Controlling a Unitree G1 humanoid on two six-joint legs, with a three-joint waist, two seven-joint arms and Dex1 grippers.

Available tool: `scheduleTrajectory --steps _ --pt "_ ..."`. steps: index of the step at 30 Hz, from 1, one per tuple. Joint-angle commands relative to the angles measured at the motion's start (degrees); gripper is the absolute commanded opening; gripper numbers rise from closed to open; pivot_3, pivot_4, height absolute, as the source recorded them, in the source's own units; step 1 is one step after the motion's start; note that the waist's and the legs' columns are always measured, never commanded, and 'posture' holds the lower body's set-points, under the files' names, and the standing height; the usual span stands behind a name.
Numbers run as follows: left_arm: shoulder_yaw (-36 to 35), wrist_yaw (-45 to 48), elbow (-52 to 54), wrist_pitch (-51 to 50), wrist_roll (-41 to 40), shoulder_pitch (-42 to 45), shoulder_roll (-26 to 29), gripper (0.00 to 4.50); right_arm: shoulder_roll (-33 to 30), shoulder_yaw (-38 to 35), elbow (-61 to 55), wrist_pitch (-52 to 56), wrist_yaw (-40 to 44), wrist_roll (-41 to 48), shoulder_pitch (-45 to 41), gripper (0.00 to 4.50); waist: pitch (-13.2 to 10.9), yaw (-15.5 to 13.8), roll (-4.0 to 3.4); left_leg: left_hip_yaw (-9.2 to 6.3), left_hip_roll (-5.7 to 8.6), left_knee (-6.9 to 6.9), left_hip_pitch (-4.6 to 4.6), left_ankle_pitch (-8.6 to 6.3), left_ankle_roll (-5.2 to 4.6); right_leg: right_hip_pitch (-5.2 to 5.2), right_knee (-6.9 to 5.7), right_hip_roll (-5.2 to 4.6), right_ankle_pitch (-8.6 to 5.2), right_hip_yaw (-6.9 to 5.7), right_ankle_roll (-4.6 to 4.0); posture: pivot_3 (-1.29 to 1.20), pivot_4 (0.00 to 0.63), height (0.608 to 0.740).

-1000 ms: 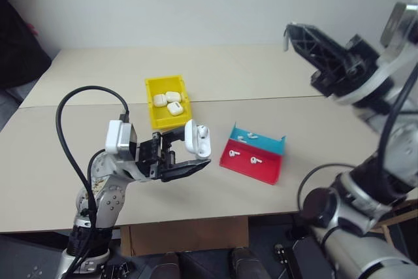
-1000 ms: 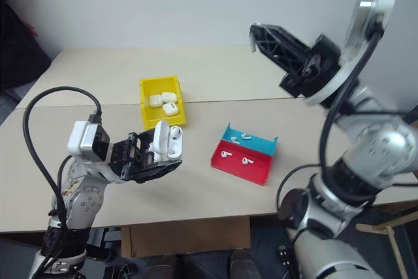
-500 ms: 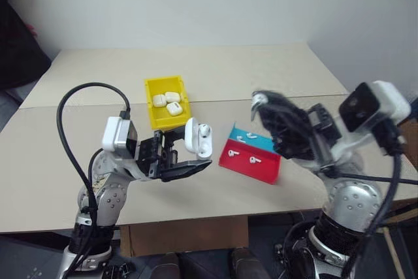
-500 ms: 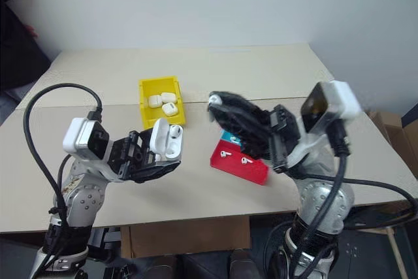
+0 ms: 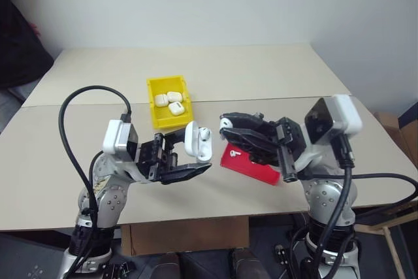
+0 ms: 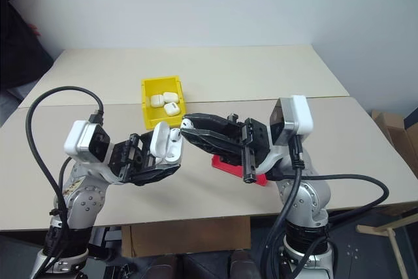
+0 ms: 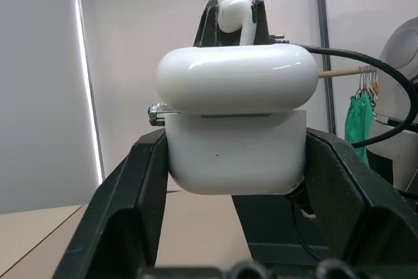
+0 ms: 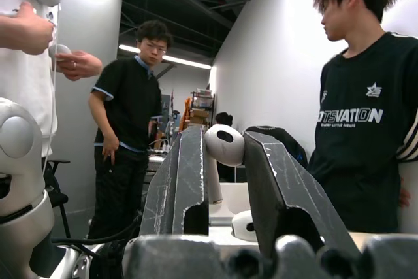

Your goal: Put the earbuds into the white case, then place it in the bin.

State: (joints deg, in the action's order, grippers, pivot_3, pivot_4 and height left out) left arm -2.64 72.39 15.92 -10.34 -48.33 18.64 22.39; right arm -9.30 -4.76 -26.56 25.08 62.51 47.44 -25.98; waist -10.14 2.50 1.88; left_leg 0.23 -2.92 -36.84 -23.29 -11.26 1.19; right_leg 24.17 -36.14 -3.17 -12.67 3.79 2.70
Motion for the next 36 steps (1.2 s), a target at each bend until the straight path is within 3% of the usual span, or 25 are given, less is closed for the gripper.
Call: scheduleTrajectory --steps 1,34,36 --pt "0.27 0.0 0.41 0.93 0.61 0.97 -0.61 2.78 -0.87 1.54 0.24 -2.75 0.8 0.31 0.23 0.62 0.0 0.0 0.0 0.0 0.0 0.0 -0.01 0.0 0.0 0.0 0.01 0.0 0.0 0.0 0.0 0.0 0.15 0.74" --pt "0.52 0.48 -0.08 1.9 2.82 0.91 -3.23 2.78 -5.89 7.92 3.0 -7.07 3.16 -1.16 1.59 0.62 0.0 -0.06 0.0 0.0 0.0 0.0 -0.02 0.0 0.0 0.01 0.02 0.0 0.0 0.0 0.0 0.0 0.15 0.74" --pt "0.53 0.5 -0.2 2.0 2.88 0.97 -3.31 2.78 -6.15 8.09 3.1 -7.24 3.26 -1.25 1.44 1.35 0.0 -0.05 0.0 0.0 0.0 0.0 -0.02 0.0 0.0 0.01 0.02 0.0 0.0 0.0 0.0 0.0 0.15 0.74"
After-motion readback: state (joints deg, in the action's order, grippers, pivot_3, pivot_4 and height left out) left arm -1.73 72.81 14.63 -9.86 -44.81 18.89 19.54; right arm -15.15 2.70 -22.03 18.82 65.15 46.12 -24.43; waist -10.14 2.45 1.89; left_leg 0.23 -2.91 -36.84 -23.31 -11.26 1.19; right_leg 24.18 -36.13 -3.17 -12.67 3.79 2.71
